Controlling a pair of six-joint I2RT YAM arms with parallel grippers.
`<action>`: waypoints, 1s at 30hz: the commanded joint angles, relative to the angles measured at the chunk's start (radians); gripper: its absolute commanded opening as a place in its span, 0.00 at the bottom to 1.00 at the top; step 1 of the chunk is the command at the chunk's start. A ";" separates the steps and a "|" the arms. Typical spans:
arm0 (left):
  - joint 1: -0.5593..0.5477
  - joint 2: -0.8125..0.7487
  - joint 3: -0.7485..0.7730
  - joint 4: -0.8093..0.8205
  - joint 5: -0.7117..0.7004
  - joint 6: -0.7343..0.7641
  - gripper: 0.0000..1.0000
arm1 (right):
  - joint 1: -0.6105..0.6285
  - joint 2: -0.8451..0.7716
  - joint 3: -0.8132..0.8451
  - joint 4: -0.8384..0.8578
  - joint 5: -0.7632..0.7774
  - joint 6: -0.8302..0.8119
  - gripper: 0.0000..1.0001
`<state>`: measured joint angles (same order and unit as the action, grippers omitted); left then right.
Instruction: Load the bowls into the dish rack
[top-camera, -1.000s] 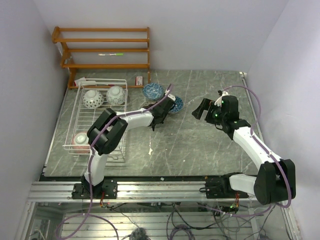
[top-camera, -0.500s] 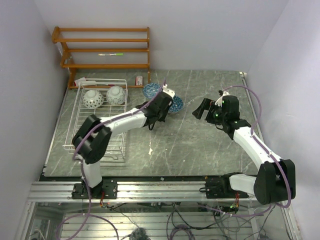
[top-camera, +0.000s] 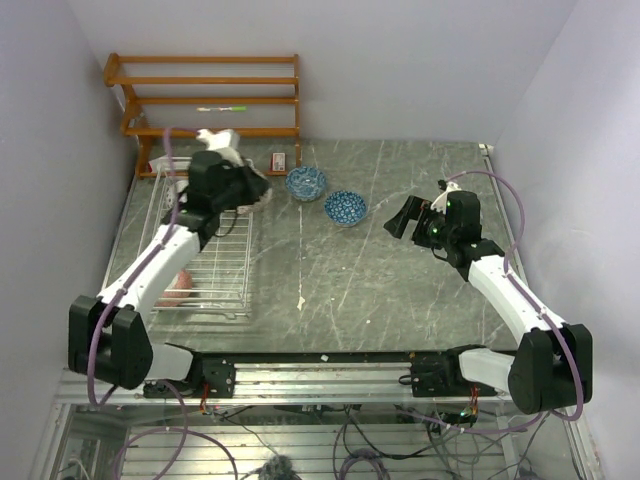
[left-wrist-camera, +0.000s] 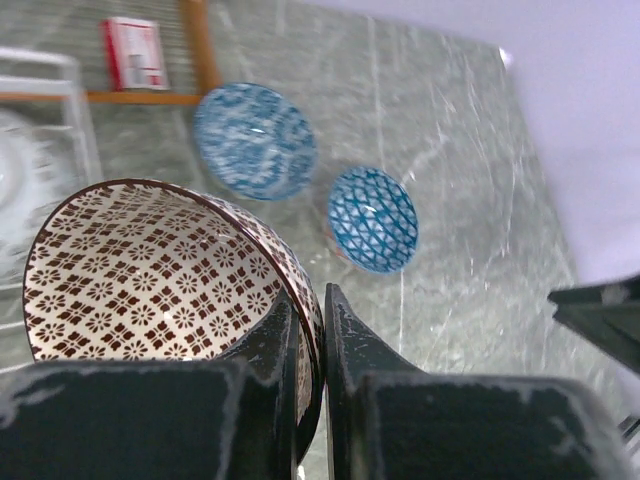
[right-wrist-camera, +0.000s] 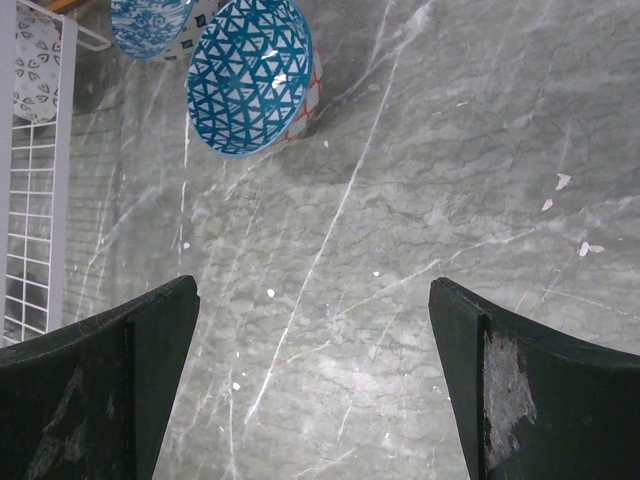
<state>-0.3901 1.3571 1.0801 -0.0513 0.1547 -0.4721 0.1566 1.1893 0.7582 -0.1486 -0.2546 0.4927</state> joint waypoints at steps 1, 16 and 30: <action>0.190 -0.088 -0.086 0.187 0.272 -0.165 0.07 | -0.006 -0.001 -0.006 0.004 -0.034 0.000 1.00; 0.537 0.073 -0.443 0.907 0.601 -0.645 0.07 | -0.007 0.011 -0.002 0.008 -0.046 -0.003 1.00; 0.552 0.141 -0.429 0.619 0.561 -0.554 0.07 | -0.007 0.040 -0.026 0.058 -0.065 0.013 1.00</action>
<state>0.1562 1.4925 0.6147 0.6361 0.7101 -1.0744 0.1562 1.2144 0.7506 -0.1284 -0.3042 0.4980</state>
